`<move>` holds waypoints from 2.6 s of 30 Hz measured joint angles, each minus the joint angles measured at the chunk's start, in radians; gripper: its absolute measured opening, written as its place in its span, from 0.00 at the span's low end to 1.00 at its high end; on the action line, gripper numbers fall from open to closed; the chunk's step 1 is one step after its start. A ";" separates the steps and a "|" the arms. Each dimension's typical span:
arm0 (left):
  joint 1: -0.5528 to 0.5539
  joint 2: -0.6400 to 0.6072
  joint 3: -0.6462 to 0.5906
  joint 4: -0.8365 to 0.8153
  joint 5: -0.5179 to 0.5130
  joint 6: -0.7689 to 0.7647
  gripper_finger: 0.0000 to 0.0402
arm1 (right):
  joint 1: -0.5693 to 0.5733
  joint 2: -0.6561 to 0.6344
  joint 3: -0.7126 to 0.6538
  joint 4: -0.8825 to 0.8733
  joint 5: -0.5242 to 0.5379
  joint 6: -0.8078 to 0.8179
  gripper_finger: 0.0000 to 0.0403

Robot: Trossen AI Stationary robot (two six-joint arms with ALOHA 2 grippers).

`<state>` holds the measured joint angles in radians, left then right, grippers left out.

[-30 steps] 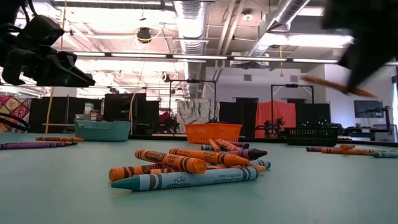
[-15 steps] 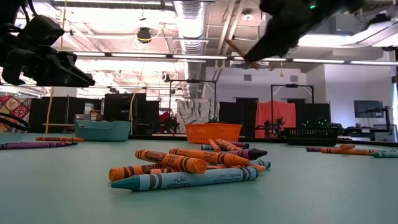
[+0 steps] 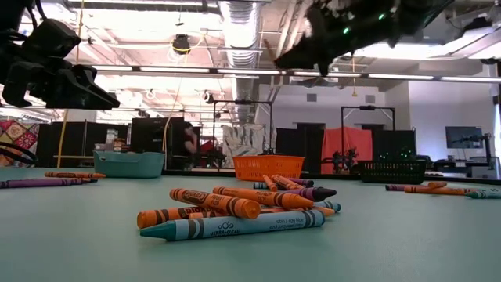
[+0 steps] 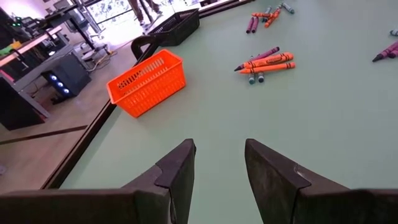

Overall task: Sort crayons
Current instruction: Put the orange crayon into the orange bin

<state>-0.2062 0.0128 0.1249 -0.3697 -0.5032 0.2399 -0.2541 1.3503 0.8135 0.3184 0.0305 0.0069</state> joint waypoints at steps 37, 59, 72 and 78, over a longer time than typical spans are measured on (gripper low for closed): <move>0.000 0.000 0.000 0.000 0.000 0.000 0.33 | -0.208 0.518 0.313 -0.260 0.052 0.090 0.01; 0.000 0.000 0.000 0.000 0.000 0.000 0.33 | -0.191 0.479 0.313 -0.369 0.181 0.098 0.55; 0.000 0.000 0.000 0.000 0.000 0.000 0.33 | -0.066 0.219 0.313 -0.581 0.181 0.037 0.51; 0.000 0.000 0.000 0.000 0.000 0.000 0.33 | 0.004 0.113 0.313 -0.803 0.181 0.068 0.48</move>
<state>-0.2062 0.0129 0.1249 -0.3695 -0.5031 0.2400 -0.2496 1.4636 1.1267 -0.4850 0.2115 0.0748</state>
